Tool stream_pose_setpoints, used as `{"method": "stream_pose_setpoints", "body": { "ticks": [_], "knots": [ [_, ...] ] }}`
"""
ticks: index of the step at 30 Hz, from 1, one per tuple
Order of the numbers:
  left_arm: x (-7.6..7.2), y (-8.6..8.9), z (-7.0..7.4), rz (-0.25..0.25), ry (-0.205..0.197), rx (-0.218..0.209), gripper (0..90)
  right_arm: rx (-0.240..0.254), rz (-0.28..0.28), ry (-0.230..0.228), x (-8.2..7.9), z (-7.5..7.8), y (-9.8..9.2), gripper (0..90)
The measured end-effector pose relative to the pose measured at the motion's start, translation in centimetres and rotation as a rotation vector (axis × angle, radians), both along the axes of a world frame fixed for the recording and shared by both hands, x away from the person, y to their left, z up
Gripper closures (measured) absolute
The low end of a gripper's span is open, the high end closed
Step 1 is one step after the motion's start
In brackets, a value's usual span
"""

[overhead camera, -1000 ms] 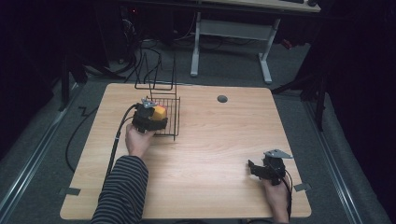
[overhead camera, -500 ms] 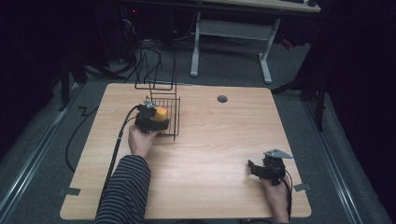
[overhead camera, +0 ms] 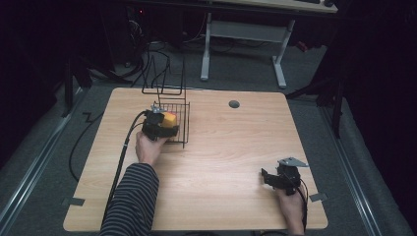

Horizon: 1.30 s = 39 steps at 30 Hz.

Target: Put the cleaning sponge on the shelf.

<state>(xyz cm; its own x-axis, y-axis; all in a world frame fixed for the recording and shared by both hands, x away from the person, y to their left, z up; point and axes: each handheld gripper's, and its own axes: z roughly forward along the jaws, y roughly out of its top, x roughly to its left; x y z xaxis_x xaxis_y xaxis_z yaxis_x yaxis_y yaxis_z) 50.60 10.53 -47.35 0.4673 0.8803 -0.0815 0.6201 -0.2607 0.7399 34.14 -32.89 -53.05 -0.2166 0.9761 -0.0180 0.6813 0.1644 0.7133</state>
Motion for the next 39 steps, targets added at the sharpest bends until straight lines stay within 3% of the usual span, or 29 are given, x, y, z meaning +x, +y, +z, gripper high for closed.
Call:
{"method": "stream_pose_setpoints", "body": {
  "ticks": [12,24,29,39],
  "knots": [
    [0.1,-0.1,-0.3,0.001,0.009,0.014,13.4,0.000,0.000,0.000,0.0,0.0,0.0,22.7],
    [-0.3,0.1,0.2,-0.016,0.006,-0.001,0.4,-0.002,0.001,-0.002,0.0,0.0,0.0,22.7],
    [-0.8,0.0,0.7,-0.033,-0.010,0.014,0.3,-0.003,0.002,0.000,0.0,0.0,0.0,22.7],
    [-1.5,0.7,0.7,-0.028,-0.017,0.003,0.1,-0.004,0.001,0.000,0.0,0.0,0.0,22.7]
  ]
}}
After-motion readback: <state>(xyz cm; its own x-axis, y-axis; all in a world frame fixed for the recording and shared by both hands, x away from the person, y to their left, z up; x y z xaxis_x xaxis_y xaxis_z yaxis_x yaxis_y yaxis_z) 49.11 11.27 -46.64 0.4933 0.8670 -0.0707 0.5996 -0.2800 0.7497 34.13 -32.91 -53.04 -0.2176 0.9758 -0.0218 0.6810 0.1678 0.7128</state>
